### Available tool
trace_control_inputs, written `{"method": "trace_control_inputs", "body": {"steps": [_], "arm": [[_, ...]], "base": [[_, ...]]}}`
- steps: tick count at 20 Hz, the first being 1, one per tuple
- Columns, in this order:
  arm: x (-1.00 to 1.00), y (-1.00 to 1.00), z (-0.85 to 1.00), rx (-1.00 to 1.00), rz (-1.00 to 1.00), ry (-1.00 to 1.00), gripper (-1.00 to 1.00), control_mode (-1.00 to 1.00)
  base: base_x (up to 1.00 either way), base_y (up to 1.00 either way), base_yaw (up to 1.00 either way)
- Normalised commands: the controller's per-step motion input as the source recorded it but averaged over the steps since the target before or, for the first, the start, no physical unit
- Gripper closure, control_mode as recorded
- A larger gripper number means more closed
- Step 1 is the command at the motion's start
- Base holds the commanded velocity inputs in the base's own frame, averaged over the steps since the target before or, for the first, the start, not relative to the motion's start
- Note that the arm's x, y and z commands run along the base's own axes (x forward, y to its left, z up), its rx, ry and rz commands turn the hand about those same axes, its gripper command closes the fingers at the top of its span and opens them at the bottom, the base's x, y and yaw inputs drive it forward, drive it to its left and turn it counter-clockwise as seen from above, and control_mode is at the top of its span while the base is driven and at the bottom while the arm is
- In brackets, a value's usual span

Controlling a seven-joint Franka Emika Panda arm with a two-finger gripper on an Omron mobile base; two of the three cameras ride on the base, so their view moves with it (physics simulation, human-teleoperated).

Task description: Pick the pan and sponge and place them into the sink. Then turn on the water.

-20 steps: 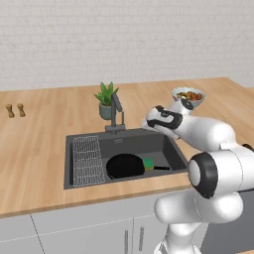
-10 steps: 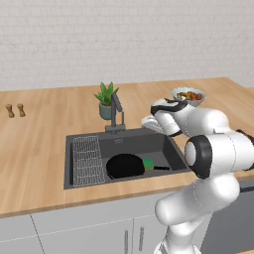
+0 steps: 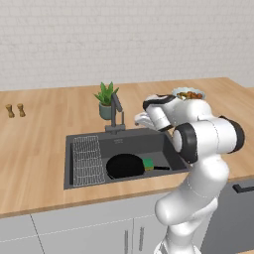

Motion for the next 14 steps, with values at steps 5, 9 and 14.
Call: {"method": "trace_control_inputs", "body": {"steps": [5, 9, 14], "arm": [[0.36, 0.19, 0.0, 0.03, 0.0, 0.0, -1.0, -1.0], [0.24, 0.16, 0.0, 0.05, 0.0, 0.0, -1.0, -1.0], [0.19, 0.11, -0.08, 0.06, 0.0, 0.01, -1.0, -1.0]], "base": [[0.0, 0.0, 0.0], [0.0, 0.0, 0.0], [0.0, 0.0, 0.0]]}}
